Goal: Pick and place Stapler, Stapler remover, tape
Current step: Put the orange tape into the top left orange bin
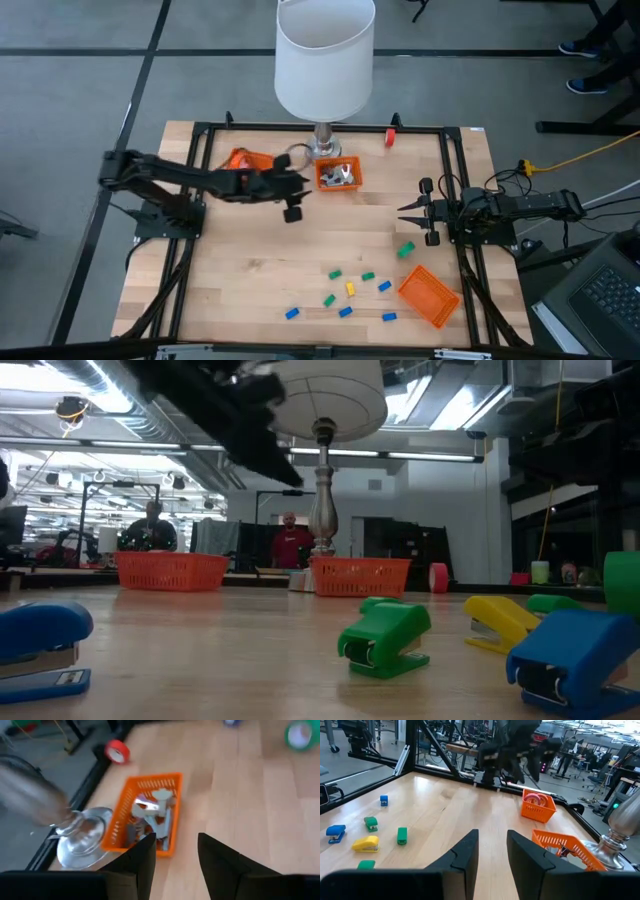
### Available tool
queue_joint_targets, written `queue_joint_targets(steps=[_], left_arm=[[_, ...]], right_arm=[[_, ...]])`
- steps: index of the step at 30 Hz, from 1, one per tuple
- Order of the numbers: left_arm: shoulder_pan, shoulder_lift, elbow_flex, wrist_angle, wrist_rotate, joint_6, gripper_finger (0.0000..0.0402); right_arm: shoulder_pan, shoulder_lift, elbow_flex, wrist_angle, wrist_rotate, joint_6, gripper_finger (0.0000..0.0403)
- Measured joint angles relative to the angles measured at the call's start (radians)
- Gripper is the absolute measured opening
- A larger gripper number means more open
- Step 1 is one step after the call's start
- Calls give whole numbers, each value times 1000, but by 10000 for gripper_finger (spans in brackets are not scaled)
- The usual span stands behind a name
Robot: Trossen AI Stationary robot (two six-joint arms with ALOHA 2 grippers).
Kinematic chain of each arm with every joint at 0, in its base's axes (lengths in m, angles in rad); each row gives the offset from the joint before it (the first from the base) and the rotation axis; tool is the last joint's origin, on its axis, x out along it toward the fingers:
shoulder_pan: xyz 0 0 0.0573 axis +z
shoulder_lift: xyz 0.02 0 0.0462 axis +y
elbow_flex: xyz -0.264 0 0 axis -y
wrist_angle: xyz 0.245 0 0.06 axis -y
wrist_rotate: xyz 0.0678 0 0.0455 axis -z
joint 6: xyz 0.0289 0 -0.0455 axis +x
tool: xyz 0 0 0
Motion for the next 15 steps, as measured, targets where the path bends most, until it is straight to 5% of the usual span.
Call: queue_joint_targets(steps=[8, 15], left_arm=[[-9, -218, -135, 91, 46, -22, 141], [-61, -258, -184, 83, 59, -52, 141]], right_arm=[[0, 0, 0, 0, 0, 0, 106], [0, 0, 0, 0, 0, 0, 106]])
